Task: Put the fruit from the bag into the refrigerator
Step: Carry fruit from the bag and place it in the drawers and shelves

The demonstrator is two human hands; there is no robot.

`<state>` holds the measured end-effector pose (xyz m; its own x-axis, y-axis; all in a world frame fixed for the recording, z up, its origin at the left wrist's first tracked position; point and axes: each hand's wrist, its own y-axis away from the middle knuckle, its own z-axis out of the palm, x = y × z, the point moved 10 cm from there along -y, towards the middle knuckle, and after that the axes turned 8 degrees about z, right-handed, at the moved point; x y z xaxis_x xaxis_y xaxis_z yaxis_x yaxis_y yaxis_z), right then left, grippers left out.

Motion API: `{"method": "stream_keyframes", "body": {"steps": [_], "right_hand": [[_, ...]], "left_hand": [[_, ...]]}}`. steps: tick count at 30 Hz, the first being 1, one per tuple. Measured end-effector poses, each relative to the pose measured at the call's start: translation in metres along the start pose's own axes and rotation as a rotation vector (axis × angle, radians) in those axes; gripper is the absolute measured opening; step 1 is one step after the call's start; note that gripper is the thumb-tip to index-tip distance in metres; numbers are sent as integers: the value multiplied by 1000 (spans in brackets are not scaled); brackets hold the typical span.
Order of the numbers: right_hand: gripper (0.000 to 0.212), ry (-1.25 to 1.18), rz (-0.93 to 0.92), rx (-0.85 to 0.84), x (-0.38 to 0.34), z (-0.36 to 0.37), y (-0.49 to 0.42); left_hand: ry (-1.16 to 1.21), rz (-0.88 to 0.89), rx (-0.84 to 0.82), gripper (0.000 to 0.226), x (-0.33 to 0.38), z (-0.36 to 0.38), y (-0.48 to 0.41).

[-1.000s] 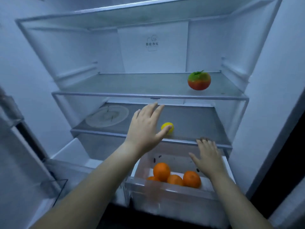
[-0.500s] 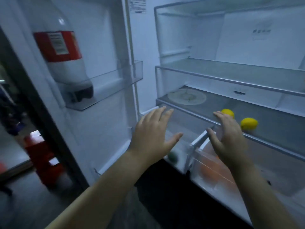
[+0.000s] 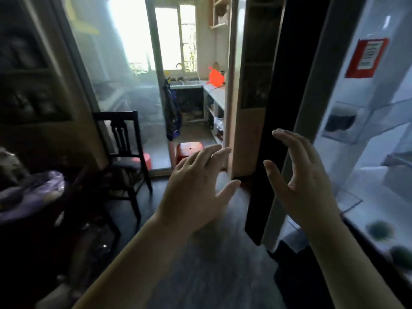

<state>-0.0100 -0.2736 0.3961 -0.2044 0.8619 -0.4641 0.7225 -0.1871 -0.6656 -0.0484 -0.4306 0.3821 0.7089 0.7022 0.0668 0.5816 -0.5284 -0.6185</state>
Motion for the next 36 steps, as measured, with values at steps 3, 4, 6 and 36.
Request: {"method": "stream_keyframes", "body": {"steps": [3,4,6,36], "right_hand": [[57,-79,-42,-84,-60,73,-5],[57,-93,-67,-117,-81,96,-6],[60,-119,-111,-192,-119,141,-4],[45,-523,-621,-890,-342,651,-93]], "left_hand": [[-87,-107,-14,65,-82,-33,40],[-104,-154,-1,65,-107,-44,54],[-137,-246,18,65,-151,-64,84],[-390,-1187,-27,64,-585,-37,261]]}}
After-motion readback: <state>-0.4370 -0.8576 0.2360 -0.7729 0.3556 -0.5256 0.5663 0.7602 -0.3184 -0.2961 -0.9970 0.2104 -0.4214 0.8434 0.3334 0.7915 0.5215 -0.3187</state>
